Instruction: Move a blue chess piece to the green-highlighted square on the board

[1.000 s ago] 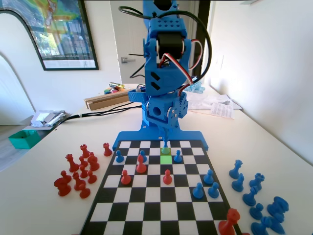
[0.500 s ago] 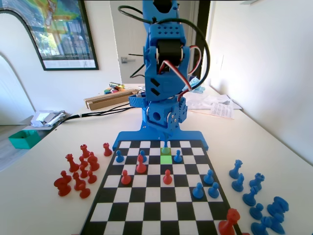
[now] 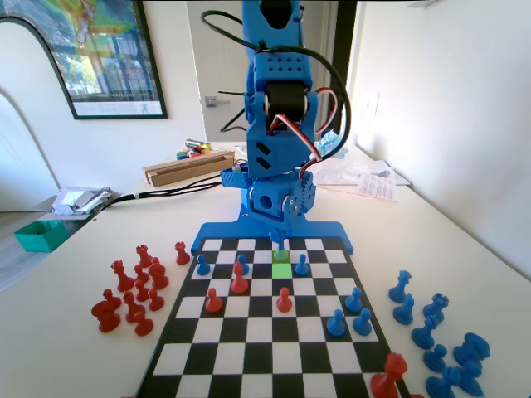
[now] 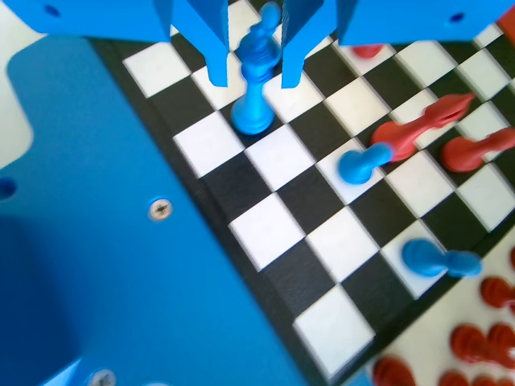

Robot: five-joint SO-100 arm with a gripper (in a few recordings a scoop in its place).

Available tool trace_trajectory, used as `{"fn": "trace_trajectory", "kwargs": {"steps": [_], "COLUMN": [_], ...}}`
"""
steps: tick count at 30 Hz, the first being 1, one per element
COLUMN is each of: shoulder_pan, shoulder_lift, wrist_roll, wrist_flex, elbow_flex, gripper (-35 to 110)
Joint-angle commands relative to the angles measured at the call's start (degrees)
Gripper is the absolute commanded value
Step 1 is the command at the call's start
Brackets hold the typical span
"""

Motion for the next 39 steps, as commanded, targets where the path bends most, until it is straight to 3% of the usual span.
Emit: {"fn": "trace_trajectory", "kwargs": {"steps": [1,15,26,39], "shoulder_pan": [-0.4,0.0,0.0,0.4], "shoulder_lift": [0.8,0.8,0.8,-5.1], "wrist_roll": [-0.9,-1.5,4.2,9.1], "wrist_flex": [-0.4,-0.5,12.2,7.5], "elbow_flex": [1.0,0.7,-12.4,-15.3], "gripper": [12,1,1,1]}}
